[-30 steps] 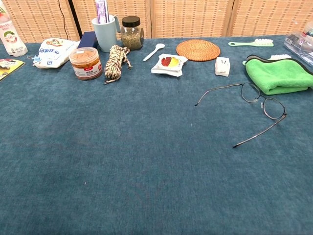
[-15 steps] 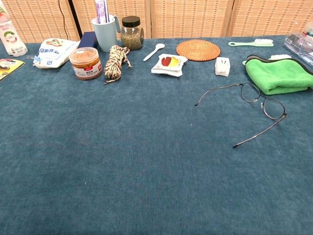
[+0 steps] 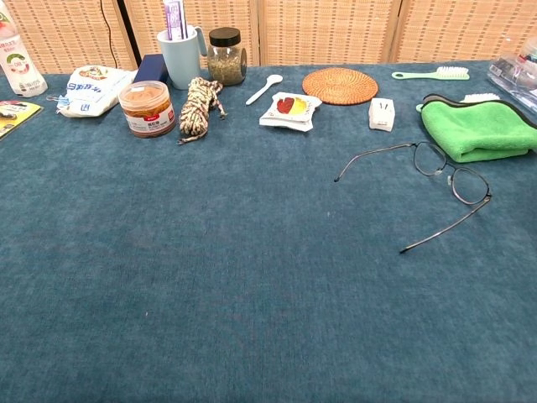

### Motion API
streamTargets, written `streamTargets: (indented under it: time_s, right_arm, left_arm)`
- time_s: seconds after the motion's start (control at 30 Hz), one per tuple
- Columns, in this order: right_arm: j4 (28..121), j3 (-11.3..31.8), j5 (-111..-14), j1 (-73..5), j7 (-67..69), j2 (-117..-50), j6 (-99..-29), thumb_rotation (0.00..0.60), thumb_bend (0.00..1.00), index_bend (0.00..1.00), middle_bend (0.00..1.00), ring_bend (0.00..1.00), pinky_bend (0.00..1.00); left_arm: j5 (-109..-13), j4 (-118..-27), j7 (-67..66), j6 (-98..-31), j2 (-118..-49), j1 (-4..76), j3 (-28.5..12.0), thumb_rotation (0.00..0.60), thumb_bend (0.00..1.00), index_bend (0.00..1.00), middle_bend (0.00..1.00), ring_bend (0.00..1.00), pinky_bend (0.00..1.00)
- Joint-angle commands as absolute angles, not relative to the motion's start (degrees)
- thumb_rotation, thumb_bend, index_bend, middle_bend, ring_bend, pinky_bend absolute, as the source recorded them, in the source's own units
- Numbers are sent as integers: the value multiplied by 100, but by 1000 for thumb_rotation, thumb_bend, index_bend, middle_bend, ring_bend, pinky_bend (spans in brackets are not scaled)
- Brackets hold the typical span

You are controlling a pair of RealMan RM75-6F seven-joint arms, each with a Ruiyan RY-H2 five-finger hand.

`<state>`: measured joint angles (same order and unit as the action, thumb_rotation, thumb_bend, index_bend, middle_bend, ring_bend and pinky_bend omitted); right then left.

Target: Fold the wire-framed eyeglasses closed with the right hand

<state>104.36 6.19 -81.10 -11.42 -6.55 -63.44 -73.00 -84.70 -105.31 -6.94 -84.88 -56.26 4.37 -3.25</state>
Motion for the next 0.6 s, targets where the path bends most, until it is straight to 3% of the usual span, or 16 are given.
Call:
streamTargets:
  time_s: [0.03,0.6]
  right_arm:
    - [10476,701,-7980,-1340,-714,-6466,-7071,600,216,183,0,0,18]
    - [10299,967,-6364,-2262,-2093,-7170,-6067,600,217,159,0,0,0]
  left_arm:
    - [-8462,-10540,-684,-8461,-5622,460,-333,345,249,165,12,62,30]
    - [-8274,-10348,-655,-8366,-5728,507,-345,345,249,165,12,63,31]
